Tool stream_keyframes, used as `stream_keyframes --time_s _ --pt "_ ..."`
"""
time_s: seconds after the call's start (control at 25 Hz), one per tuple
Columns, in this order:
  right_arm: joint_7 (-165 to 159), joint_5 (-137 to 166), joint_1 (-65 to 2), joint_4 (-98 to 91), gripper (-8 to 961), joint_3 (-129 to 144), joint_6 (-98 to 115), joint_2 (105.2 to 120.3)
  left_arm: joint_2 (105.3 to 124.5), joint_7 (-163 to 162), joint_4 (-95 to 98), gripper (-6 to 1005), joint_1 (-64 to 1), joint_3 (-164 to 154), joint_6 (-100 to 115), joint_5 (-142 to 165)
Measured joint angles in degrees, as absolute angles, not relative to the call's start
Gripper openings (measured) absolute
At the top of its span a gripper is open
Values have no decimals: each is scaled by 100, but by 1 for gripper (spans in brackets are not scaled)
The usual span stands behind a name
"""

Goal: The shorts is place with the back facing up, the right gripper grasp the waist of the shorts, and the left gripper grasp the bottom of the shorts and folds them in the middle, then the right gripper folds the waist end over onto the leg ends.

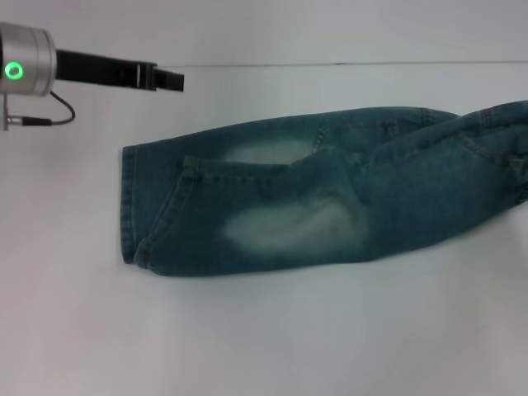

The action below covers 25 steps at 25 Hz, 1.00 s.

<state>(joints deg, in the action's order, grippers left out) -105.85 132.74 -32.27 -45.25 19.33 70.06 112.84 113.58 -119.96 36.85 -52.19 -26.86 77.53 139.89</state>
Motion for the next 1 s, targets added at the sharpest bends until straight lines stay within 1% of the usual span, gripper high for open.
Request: stream_keyframes --time_s 0.16,0.48,0.76,1.0 --pt "-10588 13256 -3243 -4507 56 2040 6940 11332 11420 -12097 3704 64 -5118 -2919 7585 14029" --pt "-10670 13220 -3235 -4481 57 2058 6956 11338 11407 -12365 3708 79 -5035 -3023 7571 14035" --pt "-10687 13205 -3197 -4429 55 2063 6931 11345 11625 -12403 3741 106 -5043 -3499 7464 14035" --pt "-10688 13201 -3185 -4392 56 2065 6941 11347 11749 -12795 3744 313 -5077 -4475 6996 14040"
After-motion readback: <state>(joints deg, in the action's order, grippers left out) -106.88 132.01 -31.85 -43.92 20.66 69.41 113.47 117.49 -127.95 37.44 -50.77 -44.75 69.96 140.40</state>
